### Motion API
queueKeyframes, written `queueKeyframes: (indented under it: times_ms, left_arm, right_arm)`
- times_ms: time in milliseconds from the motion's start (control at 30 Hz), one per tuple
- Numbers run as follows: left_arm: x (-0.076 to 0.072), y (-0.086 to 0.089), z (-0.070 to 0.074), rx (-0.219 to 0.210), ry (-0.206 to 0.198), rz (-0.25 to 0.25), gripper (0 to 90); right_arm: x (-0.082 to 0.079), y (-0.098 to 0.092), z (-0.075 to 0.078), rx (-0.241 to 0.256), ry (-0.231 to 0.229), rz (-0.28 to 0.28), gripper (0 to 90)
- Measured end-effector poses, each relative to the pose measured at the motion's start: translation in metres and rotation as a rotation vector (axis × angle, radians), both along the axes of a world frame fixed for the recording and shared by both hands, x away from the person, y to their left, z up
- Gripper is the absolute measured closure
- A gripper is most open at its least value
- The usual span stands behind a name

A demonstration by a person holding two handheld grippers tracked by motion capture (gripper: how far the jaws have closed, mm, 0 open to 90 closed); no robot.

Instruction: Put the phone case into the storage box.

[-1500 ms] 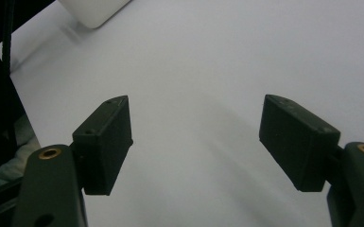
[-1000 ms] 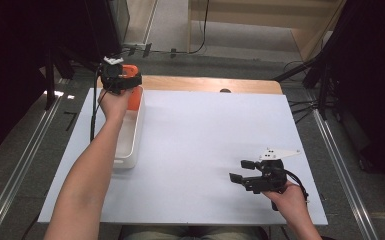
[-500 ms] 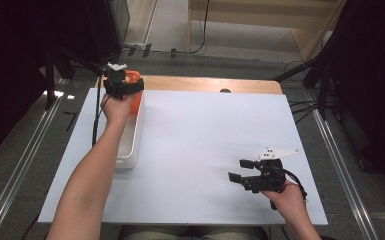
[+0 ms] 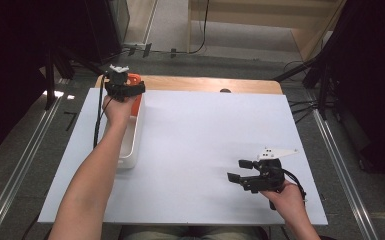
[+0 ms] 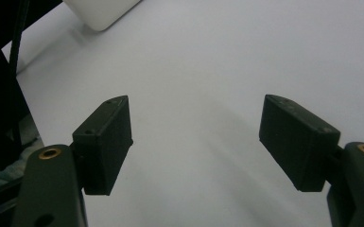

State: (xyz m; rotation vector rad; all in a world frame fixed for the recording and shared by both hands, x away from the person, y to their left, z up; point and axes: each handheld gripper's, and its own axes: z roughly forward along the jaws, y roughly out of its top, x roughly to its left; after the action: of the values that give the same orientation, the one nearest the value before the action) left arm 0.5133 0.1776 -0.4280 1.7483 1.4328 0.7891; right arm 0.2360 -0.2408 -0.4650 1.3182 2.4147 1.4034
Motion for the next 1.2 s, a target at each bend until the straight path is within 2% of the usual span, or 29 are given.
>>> queueKeyframes:
  times_ms: [200, 233, 300, 367, 533, 567, 633, 733, 833, 900, 1000, 1133, 1200]
  left_arm:
    - [0.000, -0.003, 0.001, 0.027, -0.022, 0.002, 11.8]
    - [-0.001, -0.003, 0.001, 0.028, -0.027, -0.002, 7.1]
    - [-0.001, -0.003, 0.003, 0.036, -0.034, 0.010, 5.3]
    - [0.000, -0.001, 0.005, -0.003, -0.027, -0.015, 5.0]
    - [-0.001, 0.000, 0.010, -0.022, -0.012, -0.024, 5.1]
    - [-0.001, 0.000, 0.011, -0.023, -0.013, -0.014, 5.1]
    - [-0.001, 0.001, 0.015, -0.047, 0.002, -0.016, 5.1]
    - [-0.002, 0.002, 0.021, -0.049, 0.001, -0.018, 5.1]
    - [-0.002, 0.003, 0.025, -0.043, 0.028, -0.024, 5.1]
    - [-0.004, 0.004, 0.029, -0.051, 0.030, -0.036, 5.1]
    - [-0.007, 0.006, 0.035, -0.079, 0.033, -0.050, 5.1]
    - [-0.010, 0.014, 0.043, -0.139, 0.048, -0.076, 5.1]
    - [-0.012, 0.016, 0.047, -0.142, 0.052, -0.091, 5.1]
  right_arm:
    - [-0.001, 0.001, 0.000, 0.003, 0.007, 0.003, 25.1]
    - [-0.001, 0.001, 0.000, 0.000, 0.003, 0.003, 25.1]
    - [-0.001, 0.001, 0.000, 0.002, 0.005, 0.004, 25.1]
    - [-0.001, 0.001, 0.000, 0.000, 0.004, 0.004, 25.1]
    - [0.000, 0.000, 0.000, -0.001, -0.001, 0.005, 25.1]
    - [0.000, 0.000, 0.000, -0.002, -0.003, 0.004, 25.1]
    - [0.000, 0.000, 0.000, -0.004, -0.002, 0.005, 25.1]
    - [0.000, 0.000, 0.000, -0.005, 0.000, 0.004, 25.1]
    - [0.000, 0.000, 0.000, -0.007, 0.001, 0.003, 25.1]
    - [0.000, 0.000, 0.000, -0.004, 0.008, 0.001, 25.1]
    - [0.000, 0.000, 0.000, -0.008, 0.006, 0.006, 25.1]
    - [-0.001, 0.000, 0.000, -0.009, 0.008, 0.002, 25.1]
    - [-0.001, 0.000, 0.000, -0.007, 0.009, -0.002, 25.1]
